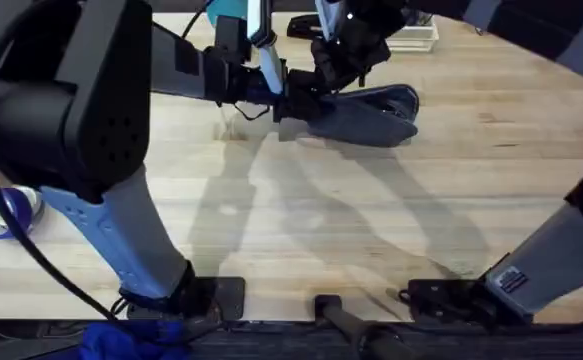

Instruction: Unzip the bag, pick up the pens from the table one at a time and place them inside, then zip the bag closed.

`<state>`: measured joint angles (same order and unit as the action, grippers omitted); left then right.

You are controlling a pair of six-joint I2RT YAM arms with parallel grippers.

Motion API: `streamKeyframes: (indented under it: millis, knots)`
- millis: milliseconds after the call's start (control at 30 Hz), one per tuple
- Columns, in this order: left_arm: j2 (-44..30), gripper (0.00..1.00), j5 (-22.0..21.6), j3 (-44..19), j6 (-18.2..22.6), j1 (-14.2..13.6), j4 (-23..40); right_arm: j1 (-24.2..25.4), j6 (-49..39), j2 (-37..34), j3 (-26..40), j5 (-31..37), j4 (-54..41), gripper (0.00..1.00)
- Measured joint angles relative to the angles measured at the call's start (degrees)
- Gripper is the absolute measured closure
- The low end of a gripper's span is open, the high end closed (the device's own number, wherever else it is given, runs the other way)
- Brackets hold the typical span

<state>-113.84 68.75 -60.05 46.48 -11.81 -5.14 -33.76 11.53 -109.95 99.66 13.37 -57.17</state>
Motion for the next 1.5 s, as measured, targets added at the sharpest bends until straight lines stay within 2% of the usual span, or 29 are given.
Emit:
streamKeyframes:
  millis: [567,1033,1500]
  knots:
    - [0.00,0.959,0.22,0.00,-0.02,-0.04,-0.22,2.44,0.50,0.86,-0.02,0.43,-4.19,0.968]
    - [0.00,0.959,0.20,0.00,-0.47,0.17,-0.18,7.30,2.41,0.88,-0.02,2.66,-9.52,0.968]
    - [0.00,0.959,0.59,0.00,-1.65,0.52,-0.20,8.80,5.24,2.31,-0.02,6.34,-13.98,0.968]
